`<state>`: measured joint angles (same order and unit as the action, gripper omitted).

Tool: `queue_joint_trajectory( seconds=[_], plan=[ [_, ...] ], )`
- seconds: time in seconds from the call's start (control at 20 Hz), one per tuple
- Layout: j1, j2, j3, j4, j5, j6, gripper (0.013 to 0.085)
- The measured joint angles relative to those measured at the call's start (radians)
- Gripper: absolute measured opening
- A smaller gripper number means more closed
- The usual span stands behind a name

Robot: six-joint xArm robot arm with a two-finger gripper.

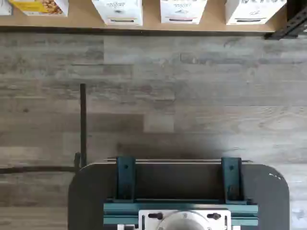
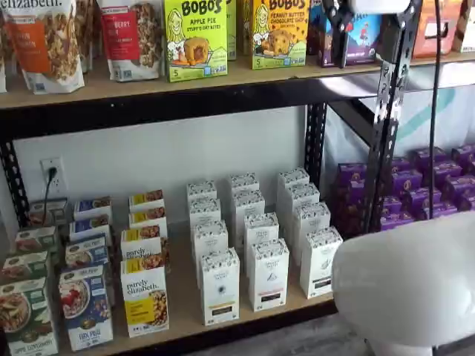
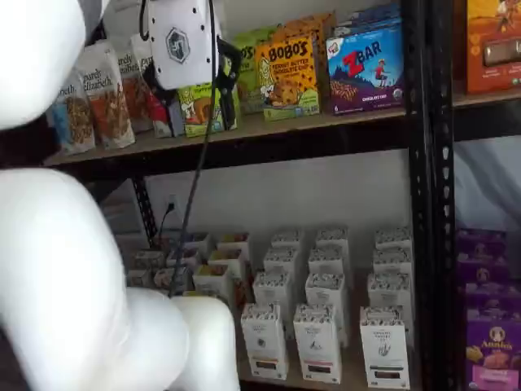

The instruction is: Pick up the white box with a yellow strip in the middle, on the bottom shelf, the fourth box from the left

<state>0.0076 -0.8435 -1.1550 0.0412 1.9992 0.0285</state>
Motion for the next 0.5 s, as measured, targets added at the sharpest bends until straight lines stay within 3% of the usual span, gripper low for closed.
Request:
queue_joint_trajectory(
  seconds=[0.05, 0.1, 0.15, 0.25, 0.5],
  plan=[
    [-0.016, -0.007, 0.006, 0.017, -0.009, -0.009, 0.085],
    [-0.089, -0.035, 0.034, 0.096, -0.052, -0.05, 0.085],
    [-0.127, -0.05, 0.048, 0.139, -0.074, -0.075, 0.085],
    [-0.134, -0.052, 0.052, 0.152, -0.085, -0.083, 0.085],
    [-0.102, -0.044, 0.062, 0.133, -0.102, -0.062, 0.085]
  ],
)
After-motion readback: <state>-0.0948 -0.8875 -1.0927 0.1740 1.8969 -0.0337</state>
